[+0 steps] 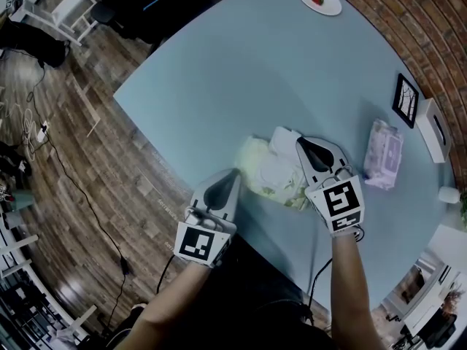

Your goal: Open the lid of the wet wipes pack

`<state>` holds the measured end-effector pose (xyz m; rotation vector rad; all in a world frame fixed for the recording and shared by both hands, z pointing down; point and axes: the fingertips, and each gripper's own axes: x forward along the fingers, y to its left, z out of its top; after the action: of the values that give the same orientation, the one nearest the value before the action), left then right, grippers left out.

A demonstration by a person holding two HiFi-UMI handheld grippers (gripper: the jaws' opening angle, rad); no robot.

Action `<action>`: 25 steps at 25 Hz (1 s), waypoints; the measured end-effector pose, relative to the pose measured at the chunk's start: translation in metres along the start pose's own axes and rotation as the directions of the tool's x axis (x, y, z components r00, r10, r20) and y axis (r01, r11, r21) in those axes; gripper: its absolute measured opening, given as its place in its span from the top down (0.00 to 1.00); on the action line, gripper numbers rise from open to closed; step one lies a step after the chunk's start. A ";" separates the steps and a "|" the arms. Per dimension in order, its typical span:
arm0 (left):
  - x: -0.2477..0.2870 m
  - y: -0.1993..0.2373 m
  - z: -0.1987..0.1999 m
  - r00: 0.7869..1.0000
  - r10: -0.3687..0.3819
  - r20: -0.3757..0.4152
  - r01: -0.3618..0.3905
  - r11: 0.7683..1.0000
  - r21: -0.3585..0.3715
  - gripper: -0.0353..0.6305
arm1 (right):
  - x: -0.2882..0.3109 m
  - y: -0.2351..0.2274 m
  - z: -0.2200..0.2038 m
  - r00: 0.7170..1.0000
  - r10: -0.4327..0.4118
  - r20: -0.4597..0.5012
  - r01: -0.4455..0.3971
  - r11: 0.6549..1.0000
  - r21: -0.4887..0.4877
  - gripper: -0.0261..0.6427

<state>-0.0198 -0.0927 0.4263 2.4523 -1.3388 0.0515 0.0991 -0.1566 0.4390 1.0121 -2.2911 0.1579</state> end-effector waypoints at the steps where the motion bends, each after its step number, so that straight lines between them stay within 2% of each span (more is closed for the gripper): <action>1: 0.000 0.000 0.000 1.000 0.000 0.001 0.000 1.000 0.000 0.93 | -0.002 0.000 -0.001 1.000 -0.002 -0.001 0.002 1.000 0.005 0.93; 8: -0.005 0.001 -0.001 1.000 0.009 -0.006 -0.009 1.000 0.006 0.93 | -0.014 0.001 -0.005 1.000 -0.021 0.017 0.020 0.999 0.046 0.93; 15: -0.009 -0.006 0.004 1.000 -0.010 0.017 0.010 1.000 0.007 0.93 | -0.027 0.010 -0.003 0.999 -0.032 0.027 0.031 0.999 0.037 0.93; 19: -0.014 -0.010 0.003 1.000 -0.019 0.007 0.019 1.000 0.010 0.93 | -0.036 0.022 -0.003 1.000 -0.009 0.025 0.008 0.999 0.043 0.93; 25: -0.021 -0.019 0.017 0.999 -0.027 0.032 0.026 0.999 0.026 0.93 | -0.054 0.038 0.005 0.998 0.010 0.059 -0.013 0.998 0.055 0.93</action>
<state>-0.0175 -0.0715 0.4013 2.5023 -1.3266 0.0229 0.0978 -0.0978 0.4083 1.0448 -2.3578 0.1997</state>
